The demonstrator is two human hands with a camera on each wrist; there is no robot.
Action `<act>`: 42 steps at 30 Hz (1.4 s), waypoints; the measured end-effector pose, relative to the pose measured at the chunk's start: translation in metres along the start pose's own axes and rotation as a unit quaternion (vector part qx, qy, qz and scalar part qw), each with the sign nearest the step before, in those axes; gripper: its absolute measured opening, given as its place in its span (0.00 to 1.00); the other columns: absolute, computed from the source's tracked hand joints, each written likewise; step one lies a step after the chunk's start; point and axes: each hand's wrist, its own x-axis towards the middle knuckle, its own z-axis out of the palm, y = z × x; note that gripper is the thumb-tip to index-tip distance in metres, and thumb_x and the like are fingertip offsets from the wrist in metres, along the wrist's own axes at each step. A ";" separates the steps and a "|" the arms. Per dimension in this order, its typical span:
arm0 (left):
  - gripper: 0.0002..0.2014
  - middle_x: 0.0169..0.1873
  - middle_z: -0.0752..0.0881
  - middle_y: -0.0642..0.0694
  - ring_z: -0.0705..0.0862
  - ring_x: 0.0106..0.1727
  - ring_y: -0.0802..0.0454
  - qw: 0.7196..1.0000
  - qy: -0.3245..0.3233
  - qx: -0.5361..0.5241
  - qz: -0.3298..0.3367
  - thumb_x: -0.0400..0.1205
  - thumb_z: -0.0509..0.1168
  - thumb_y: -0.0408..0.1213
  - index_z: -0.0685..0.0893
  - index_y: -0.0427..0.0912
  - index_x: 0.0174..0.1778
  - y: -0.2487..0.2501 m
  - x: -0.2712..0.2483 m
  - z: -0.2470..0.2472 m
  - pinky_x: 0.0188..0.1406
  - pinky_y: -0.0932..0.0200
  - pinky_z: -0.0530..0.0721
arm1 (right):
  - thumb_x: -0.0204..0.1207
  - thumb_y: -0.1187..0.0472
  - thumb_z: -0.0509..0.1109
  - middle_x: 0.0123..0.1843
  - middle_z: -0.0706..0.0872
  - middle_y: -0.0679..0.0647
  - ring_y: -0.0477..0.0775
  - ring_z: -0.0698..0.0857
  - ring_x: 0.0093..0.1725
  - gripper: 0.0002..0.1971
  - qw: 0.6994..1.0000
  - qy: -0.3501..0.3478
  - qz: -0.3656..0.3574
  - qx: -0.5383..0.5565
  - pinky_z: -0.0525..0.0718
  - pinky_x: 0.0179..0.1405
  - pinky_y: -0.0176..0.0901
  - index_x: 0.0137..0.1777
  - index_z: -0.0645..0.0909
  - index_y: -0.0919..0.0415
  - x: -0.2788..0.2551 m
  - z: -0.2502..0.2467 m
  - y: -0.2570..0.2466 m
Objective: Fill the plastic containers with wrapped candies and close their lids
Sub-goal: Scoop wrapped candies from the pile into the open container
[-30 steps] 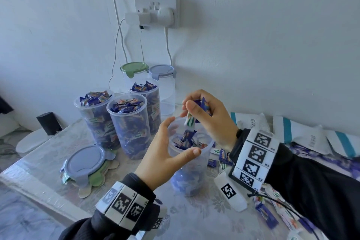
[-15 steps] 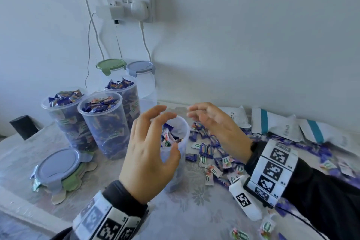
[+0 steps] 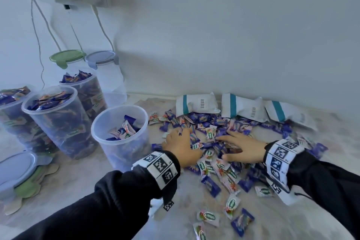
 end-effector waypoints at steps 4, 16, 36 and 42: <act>0.43 0.81 0.41 0.35 0.41 0.81 0.31 0.988 -0.137 0.071 -0.013 0.77 0.61 0.62 0.40 0.62 0.80 0.008 0.010 0.012 0.78 0.34 0.51 | 0.73 0.30 0.61 0.85 0.48 0.55 0.56 0.49 0.84 0.39 0.999 0.004 -0.039 0.005 0.52 0.80 0.54 0.81 0.49 0.35 -0.017 0.012 -0.001; 0.41 0.81 0.42 0.37 0.44 0.81 0.36 0.958 -0.125 0.242 0.092 0.79 0.61 0.58 0.46 0.49 0.81 0.007 -0.011 0.043 0.78 0.41 0.52 | 0.66 0.26 0.64 0.69 0.64 0.55 0.58 0.63 0.70 0.41 0.988 0.053 -0.063 -0.131 0.66 0.63 0.52 0.77 0.53 0.36 -0.037 0.036 -0.021; 0.08 0.61 0.70 0.37 0.73 0.45 0.50 0.996 -0.028 -0.009 0.087 0.86 0.54 0.30 0.68 0.38 0.61 0.013 -0.006 0.000 0.47 0.60 0.73 | 0.78 0.47 0.68 0.55 0.86 0.52 0.53 0.83 0.55 0.15 0.966 0.180 -0.089 0.162 0.78 0.55 0.43 0.60 0.80 0.53 -0.028 0.002 -0.028; 0.07 0.49 0.73 0.47 0.72 0.40 0.60 0.961 0.133 -0.107 0.219 0.84 0.58 0.30 0.68 0.47 0.48 0.016 -0.064 -0.063 0.39 0.72 0.70 | 0.76 0.48 0.69 0.46 0.87 0.49 0.41 0.83 0.41 0.14 0.928 0.254 -0.133 0.237 0.75 0.42 0.30 0.57 0.81 0.53 -0.033 -0.034 -0.052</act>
